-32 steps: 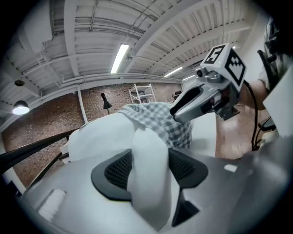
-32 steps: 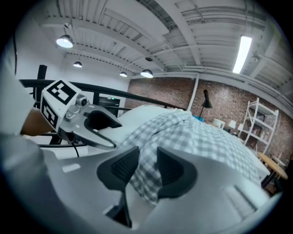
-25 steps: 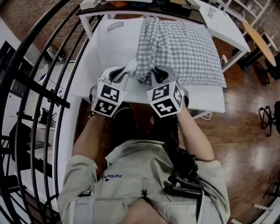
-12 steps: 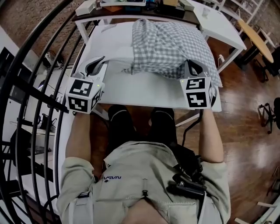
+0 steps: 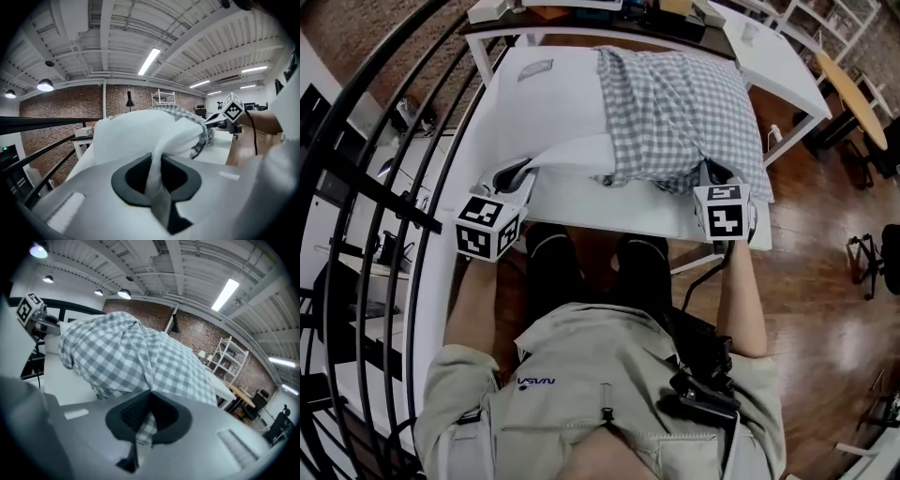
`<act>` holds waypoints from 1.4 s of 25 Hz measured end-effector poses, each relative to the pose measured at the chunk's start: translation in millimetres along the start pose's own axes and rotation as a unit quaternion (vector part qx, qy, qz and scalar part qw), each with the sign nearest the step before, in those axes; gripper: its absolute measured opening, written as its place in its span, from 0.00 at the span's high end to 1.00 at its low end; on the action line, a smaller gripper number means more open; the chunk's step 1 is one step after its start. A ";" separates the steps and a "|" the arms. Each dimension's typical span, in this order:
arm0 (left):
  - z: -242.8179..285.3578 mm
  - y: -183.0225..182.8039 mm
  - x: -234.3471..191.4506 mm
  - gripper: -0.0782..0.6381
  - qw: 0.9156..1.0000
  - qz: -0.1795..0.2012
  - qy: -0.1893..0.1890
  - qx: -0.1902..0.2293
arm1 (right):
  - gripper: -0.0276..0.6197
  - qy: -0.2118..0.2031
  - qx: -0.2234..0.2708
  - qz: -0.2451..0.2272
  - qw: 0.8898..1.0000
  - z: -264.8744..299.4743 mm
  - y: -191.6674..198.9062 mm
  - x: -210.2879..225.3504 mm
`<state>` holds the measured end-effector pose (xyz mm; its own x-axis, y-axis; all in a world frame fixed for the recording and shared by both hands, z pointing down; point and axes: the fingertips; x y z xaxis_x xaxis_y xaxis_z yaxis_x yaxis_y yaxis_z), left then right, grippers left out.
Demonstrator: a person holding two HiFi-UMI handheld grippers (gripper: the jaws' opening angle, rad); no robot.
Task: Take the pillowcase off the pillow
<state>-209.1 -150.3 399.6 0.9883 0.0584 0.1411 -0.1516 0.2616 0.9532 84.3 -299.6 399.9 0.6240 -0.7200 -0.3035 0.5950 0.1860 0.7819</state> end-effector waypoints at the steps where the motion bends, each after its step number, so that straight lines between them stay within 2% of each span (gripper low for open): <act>1: -4.9 -6.5 4.2 0.81 1.000 0.008 0.008 0.007 | 0.95 -0.017 0.009 0.011 1.000 -3.6 -3.9 0.1; 4: -31.3 -37.2 17.1 0.70 0.998 0.032 0.033 0.034 | 0.91 -0.094 0.065 0.055 0.992 -30.3 -30.2 -4.9; 6: -41.4 -61.7 19.4 0.65 0.997 0.044 0.041 0.055 | 0.86 -0.127 0.111 0.062 0.984 -54.3 -60.6 -7.1; 11: -46.1 -125.6 16.3 0.65 0.990 0.028 0.053 0.130 | 0.85 -0.140 0.183 0.007 0.973 -71.8 -144.4 -8.7; 14: -18.8 -153.3 1.0 0.64 0.990 0.046 0.028 0.128 | 0.82 -0.141 0.188 -0.026 0.972 -50.9 -191.5 -4.5; 19: 49.4 -175.8 -23.7 0.60 0.994 0.042 0.020 0.095 | 0.78 -0.182 0.150 -0.033 0.971 12.7 -249.8 -11.6; 23: 99.2 -180.2 -36.9 0.59 0.998 0.035 0.018 0.059 | 0.75 -0.184 0.110 -0.050 0.975 57.7 -282.6 -15.3; 26: 134.2 -172.3 -44.0 0.58 0.999 0.035 0.017 0.022 | 0.71 -0.182 0.097 -0.043 0.978 87.1 -304.6 -15.9; 30: 163.0 -138.9 -36.8 0.54 0.997 0.041 0.033 -0.053 | 0.66 -0.178 0.060 -0.038 0.981 126.6 -313.9 -21.2; 32: 167.4 -120.9 -28.4 0.56 0.995 0.053 0.040 -0.078 | 0.65 -0.179 0.026 -0.050 0.982 146.9 -306.8 -26.1; 35: 163.4 -101.8 -3.1 0.72 0.991 0.077 0.070 -0.089 | 0.65 -0.190 -0.035 -0.077 0.978 172.5 -283.0 -37.8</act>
<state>-193.8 -334.6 345.8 0.9425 0.2412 0.2312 -0.3142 0.4045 0.8588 -195.1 -440.4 284.1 0.2994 -0.9370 -0.1800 0.7085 0.0920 0.6997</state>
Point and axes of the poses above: the fingertips, and each gripper's own axes: z forward along the fingers, x to its right, y out of its underside, and after that the axes turned 11 degrees about -y, right-handed
